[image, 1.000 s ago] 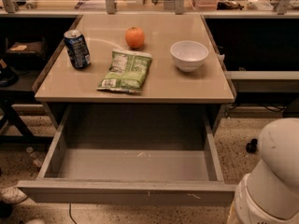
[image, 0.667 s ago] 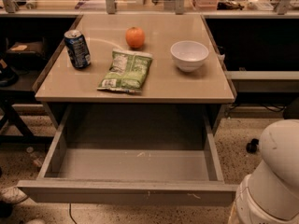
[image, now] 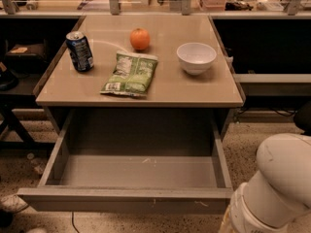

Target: Close top drawer

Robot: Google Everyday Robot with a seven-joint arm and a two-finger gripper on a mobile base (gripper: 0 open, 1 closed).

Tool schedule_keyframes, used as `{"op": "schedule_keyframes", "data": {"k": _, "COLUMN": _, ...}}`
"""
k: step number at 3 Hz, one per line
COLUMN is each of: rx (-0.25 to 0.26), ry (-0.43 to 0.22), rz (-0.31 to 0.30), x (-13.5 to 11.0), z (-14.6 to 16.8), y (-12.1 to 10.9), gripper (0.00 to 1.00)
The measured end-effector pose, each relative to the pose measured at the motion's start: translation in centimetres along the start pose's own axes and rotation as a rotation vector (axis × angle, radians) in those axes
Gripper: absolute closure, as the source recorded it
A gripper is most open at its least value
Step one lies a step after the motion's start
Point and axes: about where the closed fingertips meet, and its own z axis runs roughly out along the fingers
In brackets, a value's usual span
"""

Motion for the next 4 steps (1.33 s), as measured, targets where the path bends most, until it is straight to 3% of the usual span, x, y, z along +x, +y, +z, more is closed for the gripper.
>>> {"op": "schedule_keyframes", "data": {"k": 2, "rx": 0.063, "ry": -0.113, "rz": -0.106, "x": -5.5, "z": 1.4, "y": -3.8, "gripper": 1.00}}
{"op": "schedule_keyframes", "data": {"k": 4, "rx": 0.064, "ry": -0.173, "rz": -0.176, "x": -8.7, "z": 2.9, "y": -5.5, "gripper": 1.00}}
